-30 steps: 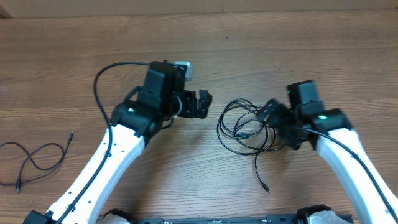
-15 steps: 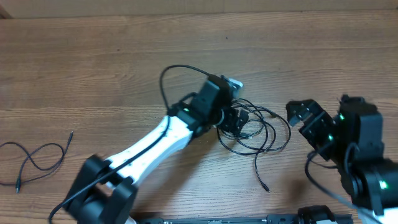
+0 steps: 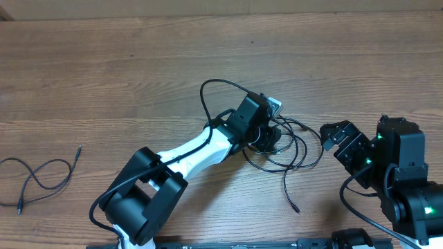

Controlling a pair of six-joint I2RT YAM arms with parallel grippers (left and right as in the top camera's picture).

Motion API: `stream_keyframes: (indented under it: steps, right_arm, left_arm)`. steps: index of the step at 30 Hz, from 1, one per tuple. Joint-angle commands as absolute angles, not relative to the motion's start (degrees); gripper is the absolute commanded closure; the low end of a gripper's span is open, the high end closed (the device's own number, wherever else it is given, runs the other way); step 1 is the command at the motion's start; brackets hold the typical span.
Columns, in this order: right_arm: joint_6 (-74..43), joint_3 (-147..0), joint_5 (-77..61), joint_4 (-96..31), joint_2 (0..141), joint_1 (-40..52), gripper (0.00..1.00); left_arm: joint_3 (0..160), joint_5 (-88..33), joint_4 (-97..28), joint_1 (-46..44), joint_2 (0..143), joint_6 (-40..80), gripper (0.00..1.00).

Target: Untangle cables

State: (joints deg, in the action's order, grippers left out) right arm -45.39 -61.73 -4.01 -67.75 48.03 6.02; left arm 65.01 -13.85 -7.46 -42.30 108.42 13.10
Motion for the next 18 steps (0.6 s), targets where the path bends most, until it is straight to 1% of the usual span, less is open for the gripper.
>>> stream_keyframes:
  steps: [1,3,7,9,12,13,18]
  right_arm:
    - [-45.1,-63.1,-3.1,-67.9,48.1,5.8,0.00]
    - [-45.1,-63.1,-3.1,-67.9,48.2,5.8,0.00]
    - [-45.1,-63.1,-3.1,-67.9,48.2,5.8,0.00]
    - [-45.1,-63.1,-3.1,-68.1,48.3,5.8,0.00]
    - [-45.1,-63.1,-3.0,-68.3,48.3,5.8,0.00]
    - [-45.1,-63.1,-3.1,-68.3,48.4,5.8,0.00]
    - [-45.1,-63.0,-3.1,-68.3,49.2,5.8,0.00]
  left_arm:
    - [65.8,-13.6,-6.9,-42.8,109.8,12.4,0.48]
    - [65.8,-13.5,-6.9,-43.2,110.3,12.4,0.51]
    - [65.8,-13.5,-6.8,-44.0,112.1,12.4,0.50]
    - [65.8,-13.5,-6.8,-44.1,112.8,12.4,0.69]
    - [65.8,-13.1,-6.7,-43.9,112.9,12.4,0.90]
    - [65.8,-13.1,-6.6,-43.7,112.9,12.4,0.96]
    - [67.2,-13.1,-9.3,-41.0,109.6,12.5,0.96]
